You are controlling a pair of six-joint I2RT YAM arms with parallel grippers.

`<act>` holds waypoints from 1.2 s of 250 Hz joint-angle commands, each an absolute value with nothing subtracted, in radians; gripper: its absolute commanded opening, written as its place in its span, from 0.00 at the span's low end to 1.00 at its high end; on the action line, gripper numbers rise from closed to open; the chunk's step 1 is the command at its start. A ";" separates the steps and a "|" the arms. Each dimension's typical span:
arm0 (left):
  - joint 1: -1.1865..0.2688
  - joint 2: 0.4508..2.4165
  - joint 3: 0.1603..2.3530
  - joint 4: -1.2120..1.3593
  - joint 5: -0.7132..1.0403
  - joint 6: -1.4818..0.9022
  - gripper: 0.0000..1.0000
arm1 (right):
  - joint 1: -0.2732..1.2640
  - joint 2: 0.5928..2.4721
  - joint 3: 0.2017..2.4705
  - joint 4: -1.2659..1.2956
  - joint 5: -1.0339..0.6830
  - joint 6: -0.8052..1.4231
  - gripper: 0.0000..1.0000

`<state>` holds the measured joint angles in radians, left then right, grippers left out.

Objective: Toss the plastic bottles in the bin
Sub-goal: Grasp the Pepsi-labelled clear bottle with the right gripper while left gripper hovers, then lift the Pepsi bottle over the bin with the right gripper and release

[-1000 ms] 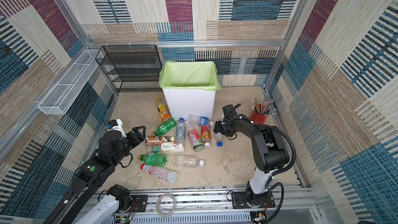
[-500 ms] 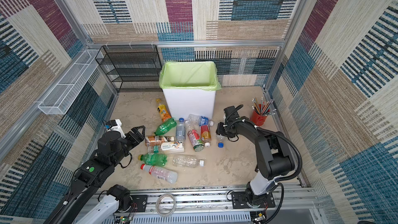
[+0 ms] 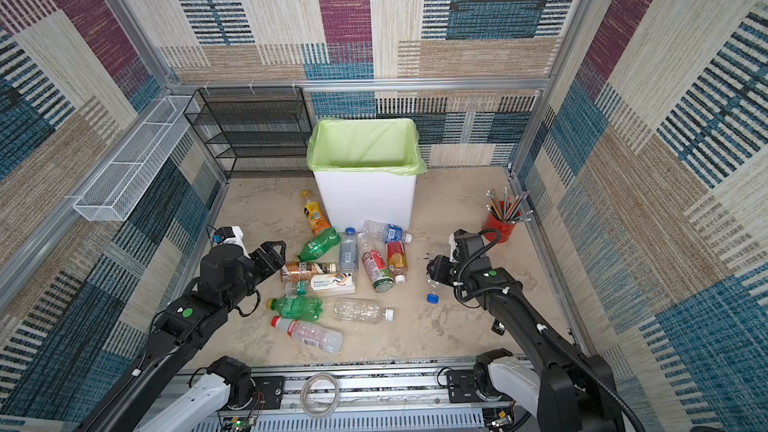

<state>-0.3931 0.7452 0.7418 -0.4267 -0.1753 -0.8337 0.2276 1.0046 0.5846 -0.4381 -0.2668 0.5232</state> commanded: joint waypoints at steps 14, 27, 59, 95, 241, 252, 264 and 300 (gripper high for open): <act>-0.393 0.772 0.768 -0.389 -0.144 -0.821 0.78 | 0.227 0.804 0.516 -0.342 -0.337 0.586 0.44; -0.392 0.779 0.773 -0.386 -0.142 -0.821 0.78 | 0.227 0.732 0.507 -0.316 -0.351 0.587 0.46; -0.392 0.787 0.782 -0.380 -0.136 -0.816 0.78 | 0.227 0.562 0.508 -0.223 -0.336 0.603 0.43; -0.392 0.785 0.793 -0.382 -0.135 -0.806 0.78 | 0.227 0.562 0.593 -0.104 -0.289 0.610 0.41; -0.392 0.715 0.801 -0.395 -0.189 -0.804 0.78 | 0.236 1.677 2.266 -0.267 -0.385 0.444 0.82; -0.392 0.709 0.795 -0.393 -0.197 -0.805 0.78 | 0.233 1.641 2.256 -0.261 -0.366 0.431 0.82; -0.393 0.707 0.792 -0.394 -0.210 -0.798 0.78 | 0.229 1.609 2.245 -0.265 -0.359 0.421 0.82; -0.390 0.718 0.794 -0.382 -0.221 -0.778 0.79 | 0.215 1.478 2.127 -0.286 -0.292 0.381 0.81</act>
<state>-0.3931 0.7086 0.7910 -0.4007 -0.1921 -0.8219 0.2256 1.5578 2.2200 -0.2390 -0.3599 0.4328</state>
